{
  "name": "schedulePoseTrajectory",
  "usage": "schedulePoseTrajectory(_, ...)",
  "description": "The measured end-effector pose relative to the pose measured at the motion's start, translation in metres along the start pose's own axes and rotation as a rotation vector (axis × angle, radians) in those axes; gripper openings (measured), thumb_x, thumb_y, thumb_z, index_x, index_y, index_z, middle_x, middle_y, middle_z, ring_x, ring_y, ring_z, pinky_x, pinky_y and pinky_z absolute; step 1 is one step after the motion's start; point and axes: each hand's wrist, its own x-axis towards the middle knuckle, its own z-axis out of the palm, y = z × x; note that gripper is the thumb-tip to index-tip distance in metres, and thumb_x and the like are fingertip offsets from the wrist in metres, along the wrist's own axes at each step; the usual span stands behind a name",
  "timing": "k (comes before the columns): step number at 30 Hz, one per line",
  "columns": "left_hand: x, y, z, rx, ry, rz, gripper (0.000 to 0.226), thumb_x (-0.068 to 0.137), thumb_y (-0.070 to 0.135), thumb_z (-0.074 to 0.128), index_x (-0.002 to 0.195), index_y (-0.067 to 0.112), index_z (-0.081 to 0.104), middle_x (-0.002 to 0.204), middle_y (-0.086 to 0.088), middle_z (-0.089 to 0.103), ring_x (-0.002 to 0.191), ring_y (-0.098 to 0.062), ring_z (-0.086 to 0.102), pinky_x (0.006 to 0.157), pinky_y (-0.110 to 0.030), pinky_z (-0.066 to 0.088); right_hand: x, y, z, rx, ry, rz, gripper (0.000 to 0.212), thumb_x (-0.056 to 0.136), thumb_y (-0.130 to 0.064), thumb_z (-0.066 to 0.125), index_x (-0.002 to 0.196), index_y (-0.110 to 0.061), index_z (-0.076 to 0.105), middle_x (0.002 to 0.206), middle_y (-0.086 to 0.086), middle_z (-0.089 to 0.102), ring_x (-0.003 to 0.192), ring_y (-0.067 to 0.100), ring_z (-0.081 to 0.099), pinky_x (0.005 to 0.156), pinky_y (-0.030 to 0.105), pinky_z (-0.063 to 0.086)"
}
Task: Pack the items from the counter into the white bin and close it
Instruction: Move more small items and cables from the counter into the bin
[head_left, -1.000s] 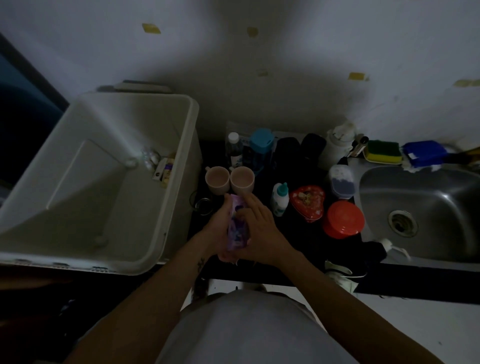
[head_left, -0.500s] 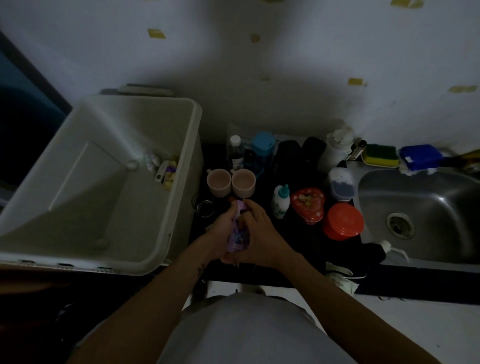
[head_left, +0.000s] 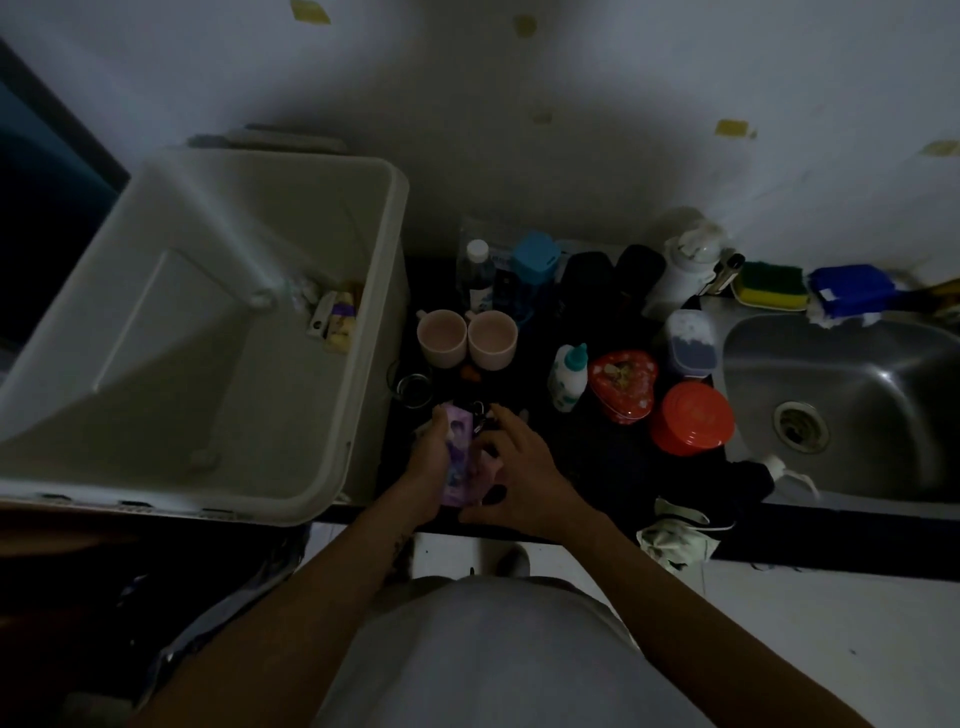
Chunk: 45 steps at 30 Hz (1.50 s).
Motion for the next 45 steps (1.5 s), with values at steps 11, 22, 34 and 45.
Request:
schedulePoseTrajectory(11, 0.003, -0.025, -0.044, -0.095, 0.16, -0.012, 0.066, 0.099, 0.056, 0.03, 0.14, 0.008, 0.048, 0.139, -0.019, 0.051, 0.127, -0.035, 0.049, 0.091, -0.038, 0.043, -0.024, 0.03, 0.024, -0.081, -0.001, 0.329, 0.06, 0.085, -0.033, 0.062, 0.142, -0.022, 0.046, 0.139, 0.009, 0.044, 0.127, 0.031, 0.037, 0.103, 0.041, 0.037)
schedulePoseTrajectory(22, -0.004, -0.029, -0.054, -0.086, 0.207, 0.013, 0.064, 0.101, 0.053, 0.032, 0.137, 0.004, 0.05, 0.133, -0.024, 0.055, 0.1, -0.035, 0.06, 0.084, -0.037, 0.048, 0.018, 0.015, 0.039, -0.225, -0.133, 0.182, 0.062, 0.078, -0.019, 0.068, 0.138, -0.026, 0.05, 0.132, -0.002, 0.057, 0.13, 0.025, 0.039, 0.104, 0.033, 0.024)
schedulePoseTrajectory(34, -0.018, 0.003, -0.047, -0.073, 0.189, 0.041, 0.055, 0.105, 0.041, 0.025, 0.148, 0.008, 0.034, 0.149, -0.016, 0.04, 0.135, -0.034, 0.04, 0.104, -0.039, 0.035, 0.014, 0.016, 0.033, -0.397, -0.102, 0.085, 0.052, 0.073, -0.011, 0.069, 0.124, -0.015, 0.06, 0.12, 0.009, 0.059, 0.12, 0.032, 0.051, 0.098, 0.045, 0.035)
schedulePoseTrajectory(45, -0.033, 0.035, -0.008, 0.016, 0.094, 0.188, 0.047, 0.103, 0.048, 0.025, 0.103, 0.019, 0.062, 0.082, -0.006, 0.065, 0.065, -0.021, 0.063, 0.056, -0.029, 0.054, 0.026, 0.007, 0.001, 0.062, 0.102, 0.275, 0.02, 0.093, -0.028, 0.06, 0.101, -0.013, 0.051, 0.088, -0.001, 0.056, 0.071, 0.017, 0.054, 0.062, 0.037, 0.049)
